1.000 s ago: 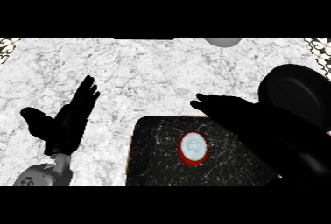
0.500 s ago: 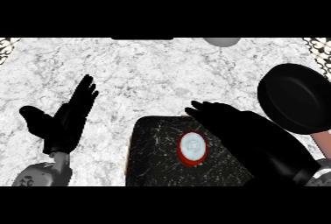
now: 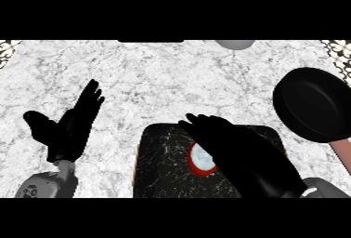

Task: Pick the can from the tray and place it in the pot

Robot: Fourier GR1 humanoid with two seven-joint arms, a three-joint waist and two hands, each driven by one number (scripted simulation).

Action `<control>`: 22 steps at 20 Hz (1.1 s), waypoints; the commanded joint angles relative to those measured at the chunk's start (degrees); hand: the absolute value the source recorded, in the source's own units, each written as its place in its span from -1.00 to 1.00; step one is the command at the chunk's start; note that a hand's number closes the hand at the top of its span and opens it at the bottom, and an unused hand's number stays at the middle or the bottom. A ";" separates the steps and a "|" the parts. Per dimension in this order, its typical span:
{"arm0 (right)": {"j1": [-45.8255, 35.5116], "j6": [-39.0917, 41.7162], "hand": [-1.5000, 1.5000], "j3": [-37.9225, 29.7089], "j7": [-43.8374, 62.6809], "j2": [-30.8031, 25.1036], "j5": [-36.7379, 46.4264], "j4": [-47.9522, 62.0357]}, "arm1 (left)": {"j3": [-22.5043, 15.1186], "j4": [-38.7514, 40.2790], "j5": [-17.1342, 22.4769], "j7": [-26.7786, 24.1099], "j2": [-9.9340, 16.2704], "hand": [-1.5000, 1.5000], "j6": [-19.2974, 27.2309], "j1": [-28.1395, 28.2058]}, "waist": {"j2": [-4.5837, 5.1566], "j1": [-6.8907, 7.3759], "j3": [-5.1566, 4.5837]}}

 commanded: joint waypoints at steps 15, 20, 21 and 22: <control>3.20 6.23 -1.00 4.43 -1.11 5.90 14.23 12.81 | 2.08 -2.72 -1.75 3.39 -0.81 0.00 -1.25 0.07 | 0.03 0.12 0.03; 2.47 7.86 -1.00 6.69 2.83 10.18 17.31 16.92 | 0.58 -3.34 -2.86 3.58 -2.35 0.00 -1.16 0.24 | 0.03 0.20 0.01; 4.19 6.80 -1.00 5.48 -1.58 7.23 18.41 18.20 | 2.23 -7.88 -0.47 5.39 -0.78 0.00 -2.34 3.29 | 0.00 0.45 0.03; 3.99 8.86 -1.00 6.85 2.33 9.01 18.76 15.79 | 0.79 -2.21 -3.07 2.29 -3.09 0.00 -1.26 0.42 | 0.03 -0.06 0.01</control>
